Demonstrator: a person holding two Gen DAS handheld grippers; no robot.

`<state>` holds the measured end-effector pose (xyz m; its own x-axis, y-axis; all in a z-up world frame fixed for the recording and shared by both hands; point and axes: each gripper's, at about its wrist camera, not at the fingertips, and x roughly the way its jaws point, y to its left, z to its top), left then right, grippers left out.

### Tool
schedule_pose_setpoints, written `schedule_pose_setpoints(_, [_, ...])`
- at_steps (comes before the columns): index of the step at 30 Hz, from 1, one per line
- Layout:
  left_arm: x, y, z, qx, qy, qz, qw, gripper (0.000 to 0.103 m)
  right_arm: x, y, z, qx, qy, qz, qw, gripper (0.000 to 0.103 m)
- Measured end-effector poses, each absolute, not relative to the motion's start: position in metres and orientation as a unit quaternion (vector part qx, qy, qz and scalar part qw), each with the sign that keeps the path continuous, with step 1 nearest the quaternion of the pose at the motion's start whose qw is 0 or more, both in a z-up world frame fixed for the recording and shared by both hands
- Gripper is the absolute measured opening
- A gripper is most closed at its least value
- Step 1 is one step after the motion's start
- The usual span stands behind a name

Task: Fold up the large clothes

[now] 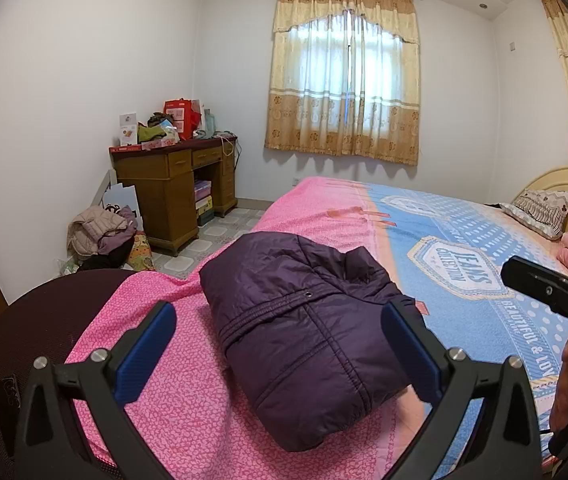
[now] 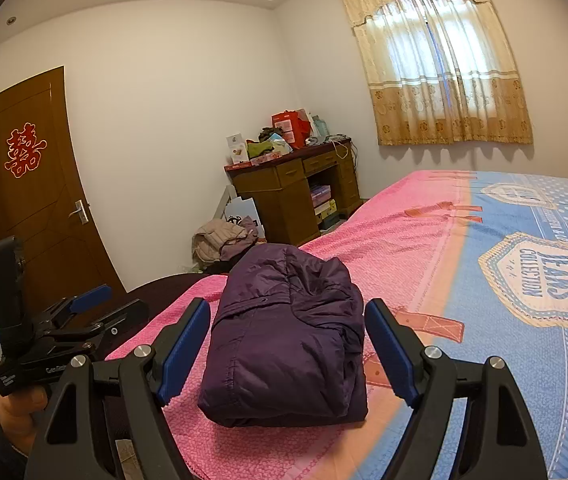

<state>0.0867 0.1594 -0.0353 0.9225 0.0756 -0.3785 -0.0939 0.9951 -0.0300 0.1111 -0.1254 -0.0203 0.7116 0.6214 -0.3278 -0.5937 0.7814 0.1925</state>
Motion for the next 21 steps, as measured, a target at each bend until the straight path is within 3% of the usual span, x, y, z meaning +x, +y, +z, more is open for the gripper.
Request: schedule_pose_setpoints(21, [0.0906,0.1621,-0.041,-0.028,0.211,0.055,0.976,0.103,0.1076,-0.1253,-0.0225,0.037,0.189,0.33,0.924,0.08])
